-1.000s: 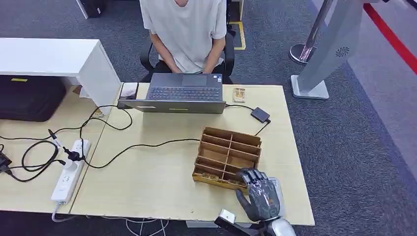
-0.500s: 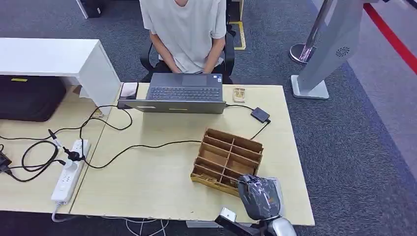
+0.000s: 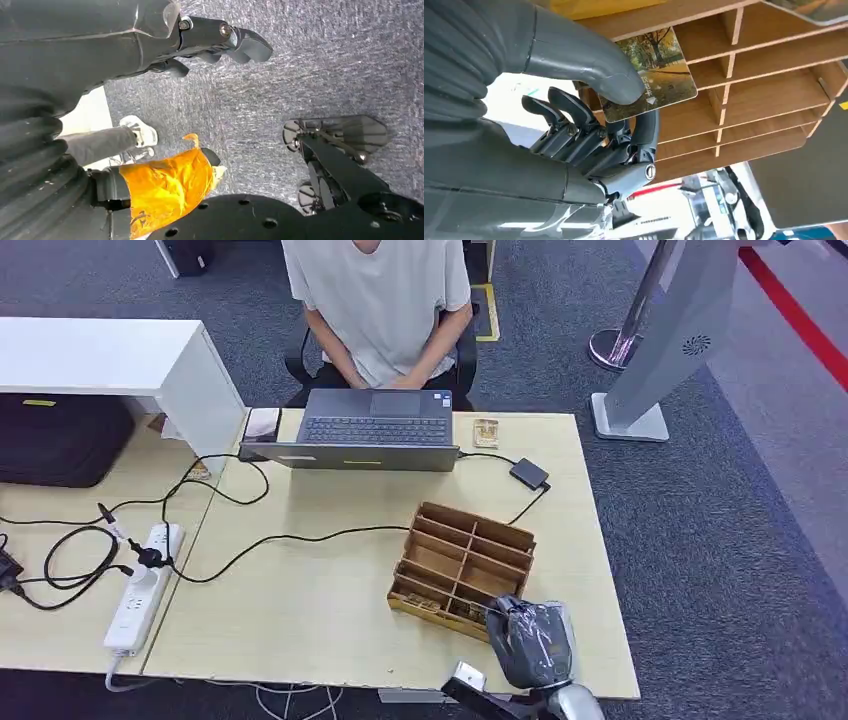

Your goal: Pass the card to the sensor for recognition and then transmit it.

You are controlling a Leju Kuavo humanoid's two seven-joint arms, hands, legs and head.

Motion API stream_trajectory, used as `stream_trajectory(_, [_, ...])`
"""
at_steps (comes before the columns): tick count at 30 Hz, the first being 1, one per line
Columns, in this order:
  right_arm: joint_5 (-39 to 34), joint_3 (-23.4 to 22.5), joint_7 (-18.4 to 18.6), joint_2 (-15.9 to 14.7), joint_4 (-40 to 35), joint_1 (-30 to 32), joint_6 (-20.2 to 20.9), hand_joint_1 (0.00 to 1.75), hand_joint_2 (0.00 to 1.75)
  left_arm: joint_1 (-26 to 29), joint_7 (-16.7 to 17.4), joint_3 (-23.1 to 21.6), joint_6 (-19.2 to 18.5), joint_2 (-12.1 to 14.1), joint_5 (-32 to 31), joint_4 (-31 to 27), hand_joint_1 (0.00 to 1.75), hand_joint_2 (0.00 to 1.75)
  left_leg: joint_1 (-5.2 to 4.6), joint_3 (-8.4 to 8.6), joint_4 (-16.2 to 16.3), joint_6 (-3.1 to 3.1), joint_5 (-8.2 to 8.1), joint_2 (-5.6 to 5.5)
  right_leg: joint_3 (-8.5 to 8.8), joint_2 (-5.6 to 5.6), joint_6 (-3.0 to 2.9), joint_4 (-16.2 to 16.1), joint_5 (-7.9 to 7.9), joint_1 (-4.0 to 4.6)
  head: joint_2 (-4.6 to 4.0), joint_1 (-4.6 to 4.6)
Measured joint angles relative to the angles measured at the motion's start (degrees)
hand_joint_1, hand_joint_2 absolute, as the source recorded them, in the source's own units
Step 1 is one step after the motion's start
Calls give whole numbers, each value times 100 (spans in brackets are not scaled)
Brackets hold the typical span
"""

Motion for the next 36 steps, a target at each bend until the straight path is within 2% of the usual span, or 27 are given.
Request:
stream_trajectory(3, [-868, -138, -472, -11, -125, -10, 335, 175, 175, 0, 4, 7, -9, 7, -7, 0, 0, 175, 0, -1, 0, 0, 0, 0, 1, 0, 0, 0, 0, 0, 0, 2])
stream_trajectory(5, [-1785, -299, -866, -33, -312, -57, 790, 175, 175, 1, 5, 26, -35, 9, -26, 0, 0, 175, 0, -2, 0, 0, 1, 0, 1, 0, -2, 0, 3, -1, 0, 0])
stream_trajectory(9, [-3433, -730, -1334, -44, -775, -255, 1726, 175, 175, 4, -20, 57, -70, 24, -59, 0, 0, 175, -1, 0, 2, 2, 3, 2, 1, 1, -2, 0, 8, -1, 0, 0])
stream_trajectory(11, [-4218, -961, -1415, -48, -981, -400, 2222, 175, 175, 4, -24, 61, -83, 35, -96, 0, 0, 175, -1, 0, 2, 2, 3, 2, 1, 1, -2, 0, 9, -1, 0, 0])
stream_trajectory(15, [-5257, -1364, -1419, -114, -1200, -785, 2939, 175, 175, 5, -22, 68, -129, 57, -142, 0, 0, 175, -1, 0, 3, 5, 6, 3, 0, 2, -7, 0, 13, -1, 0, 0])
stream_trajectory(17, [-5578, -1504, -1343, -184, -1207, -1040, 3264, 175, 175, 3, -24, 68, -159, 61, -166, 0, 0, 175, -1, 0, 3, 4, 6, 5, 0, 3, -7, 0, 13, -1, 0, 0])
stream_trajectory(19, [-5711, -1576, -1273, -247, -1172, -1317, 3406, 175, 175, 4, -26, 68, -179, 66, -206, 0, 0, 175, -1, 0, 3, 2, 8, 6, 0, 4, -6, 1, 14, -1, 0, 0])
stream_trajectory(22, [-5227, -1604, -1207, -293, -1023, -1739, 3031, 175, 175, -1, -26, 68, -181, 77, -245, 0, 0, 175, -1, 1, 4, 3, 9, 6, 1, 4, -6, 1, 15, -1, 0, 2])
stream_trajectory(25, [-3929, -1482, -829, -295, -674, -2237, 2174, 175, 175, -8, -26, 66, -181, 85, -323, 0, 0, 175, -1, 1, 3, 3, 11, 7, 0, 6, -7, 3, 16, -1, 0, 0])
stream_trajectory(26, [-3626, -1429, -774, -295, -564, -2394, 2002, 175, 175, -14, -26, 66, -183, 88, -337, 0, 0, 175, -1, 3, 4, 3, 12, 7, 0, 6, -7, 3, 16, 0, 0, 0])
stream_trajectory(32, [-3148, -1231, -644, -295, -110, -2843, 1697, 175, 175, -36, -26, 66, -183, 90, -363, 0, 0, 175, 0, -1, 3, 5, 14, 3, 0, 3, -7, 4, 16, 0, 0, 2])
stream_trajectory(33, [-2791, -1185, -516, -295, -13, -2927, 1481, 175, 175, -35, -26, 66, -183, 90, -396, 0, 0, 175, -1, -1, 3, 5, 14, 4, 0, 4, -7, 5, 16, 0, 0, 0])
stream_trajectory(36, [-1344, -1034, -193, -291, 473, -3248, 471, 175, 175, -65, -26, 35, -190, 90, -474, 0, 0, 175, -1, -4, 3, 6, 15, -2, 1, -2, -7, 5, 16, 0, 0, 2])
